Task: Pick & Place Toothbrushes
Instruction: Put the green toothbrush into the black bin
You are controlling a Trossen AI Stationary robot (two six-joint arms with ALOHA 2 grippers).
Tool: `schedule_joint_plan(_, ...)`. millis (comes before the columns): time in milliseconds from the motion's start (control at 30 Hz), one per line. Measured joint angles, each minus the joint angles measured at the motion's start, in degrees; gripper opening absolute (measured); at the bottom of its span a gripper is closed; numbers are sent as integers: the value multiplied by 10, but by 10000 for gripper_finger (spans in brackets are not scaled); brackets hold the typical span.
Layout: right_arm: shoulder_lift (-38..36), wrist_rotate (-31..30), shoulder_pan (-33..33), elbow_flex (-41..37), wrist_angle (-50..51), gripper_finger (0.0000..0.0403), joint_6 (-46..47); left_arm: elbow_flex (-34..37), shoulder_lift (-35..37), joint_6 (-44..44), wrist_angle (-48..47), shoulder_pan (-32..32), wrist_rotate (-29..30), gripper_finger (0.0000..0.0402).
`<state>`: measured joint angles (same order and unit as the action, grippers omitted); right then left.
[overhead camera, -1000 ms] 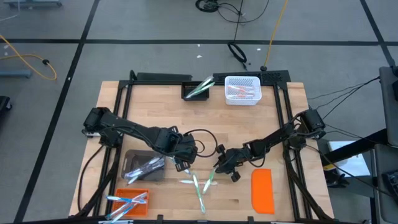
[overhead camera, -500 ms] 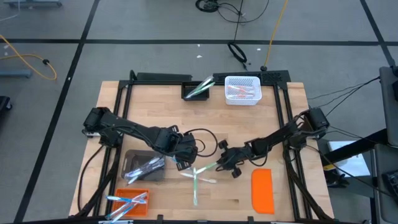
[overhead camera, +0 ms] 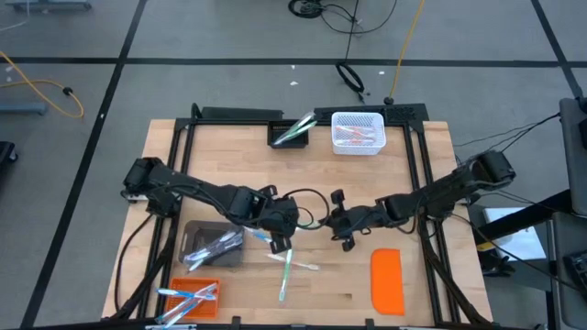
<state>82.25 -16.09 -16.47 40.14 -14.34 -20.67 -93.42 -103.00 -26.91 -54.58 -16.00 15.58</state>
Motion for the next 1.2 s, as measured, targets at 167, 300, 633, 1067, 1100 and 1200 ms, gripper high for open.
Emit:
schedule_joint_plan(167,-7,-23,0,0,3,2,-14,0,0,-2,50,9,-37,191)
schedule_joint_plan(300,-7,-24,0,0,-1,2,-15,0,0,-8,59,19,-68,191)
schedule_joint_plan(633,-7,-36,0,33,-4,1,-50,3,-22,-36,43,38,-86,191)
schedule_joint_plan(1067,-7,-36,0,45,1,0,-60,3,-29,-29,41,43,-98,63)
schedule_joint_plan(1100,-7,-35,0,45,2,0,-60,3,-29,-28,40,44,-97,40)
schedule_joint_plan(1200,-7,-35,0,45,2,0,-59,3,-29,-32,41,47,-94,32)
